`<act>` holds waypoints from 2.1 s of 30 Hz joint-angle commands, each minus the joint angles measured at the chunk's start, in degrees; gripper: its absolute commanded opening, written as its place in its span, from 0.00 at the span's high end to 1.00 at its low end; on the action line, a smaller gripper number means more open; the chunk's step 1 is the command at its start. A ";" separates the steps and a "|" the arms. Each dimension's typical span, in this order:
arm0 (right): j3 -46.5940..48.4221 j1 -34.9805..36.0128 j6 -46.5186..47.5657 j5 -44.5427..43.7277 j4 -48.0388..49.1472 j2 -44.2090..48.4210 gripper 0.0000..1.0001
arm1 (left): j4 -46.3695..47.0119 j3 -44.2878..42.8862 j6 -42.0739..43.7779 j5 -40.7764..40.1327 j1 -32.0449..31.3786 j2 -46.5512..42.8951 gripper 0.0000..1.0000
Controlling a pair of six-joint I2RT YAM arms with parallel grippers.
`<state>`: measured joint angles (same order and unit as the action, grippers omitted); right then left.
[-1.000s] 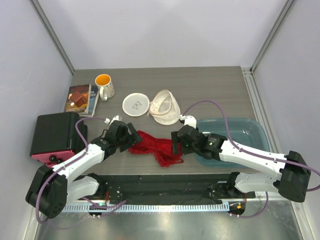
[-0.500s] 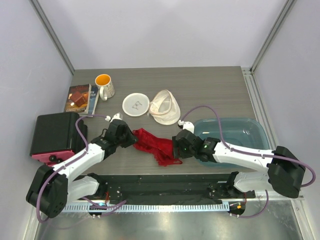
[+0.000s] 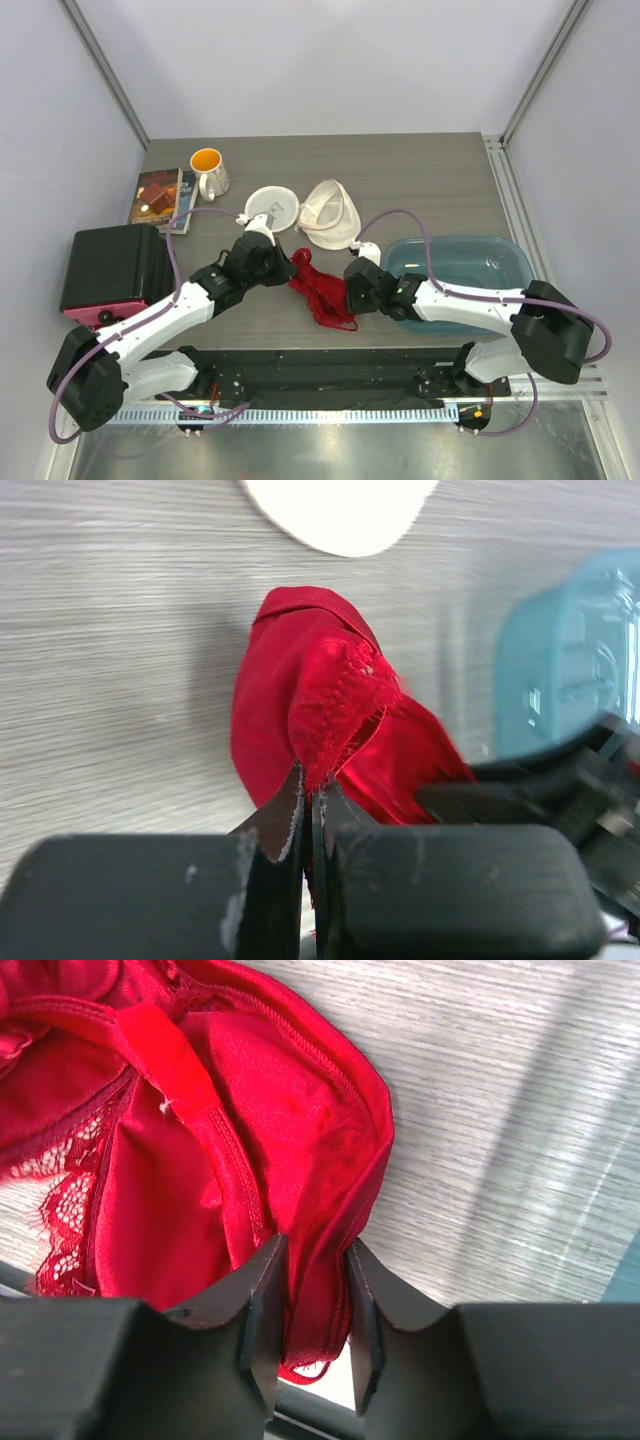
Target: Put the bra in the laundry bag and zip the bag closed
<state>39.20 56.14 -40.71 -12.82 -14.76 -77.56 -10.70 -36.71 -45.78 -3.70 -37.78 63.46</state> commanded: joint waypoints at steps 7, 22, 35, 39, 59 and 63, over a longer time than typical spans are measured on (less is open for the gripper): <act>1.76 -0.07 0.02 -3.45 5.62 -0.22 0.84 | -6.44 -3.02 -5.97 -7.98 -2.47 -5.01 1.00; -2.28 7.14 -31.34 -18.81 13.45 0.04 0.81 | 3.58 3.12 -32.07 -8.16 -2.56 -9.15 1.00; -3.60 11.98 -27.68 -6.36 24.53 -3.30 0.57 | 4.55 7.97 -36.06 -8.86 -3.00 -10.47 1.00; -2.21 11.89 -18.99 -2.12 17.26 0.29 0.33 | 4.63 8.05 -35.34 -7.90 -3.44 -9.50 1.00; -10.71 -2.26 -13.86 15.81 20.29 8.48 0.35 | 3.58 9.11 -33.76 -6.84 -5.28 -9.93 1.00; -13.62 0.89 -17.47 13.08 26.35 6.02 0.41 | 3.14 10.60 -34.81 -8.07 -6.69 -10.81 1.00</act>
<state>27.33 54.33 -53.52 1.04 0.34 -69.82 -8.38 -27.86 -79.31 -10.48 -43.00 53.84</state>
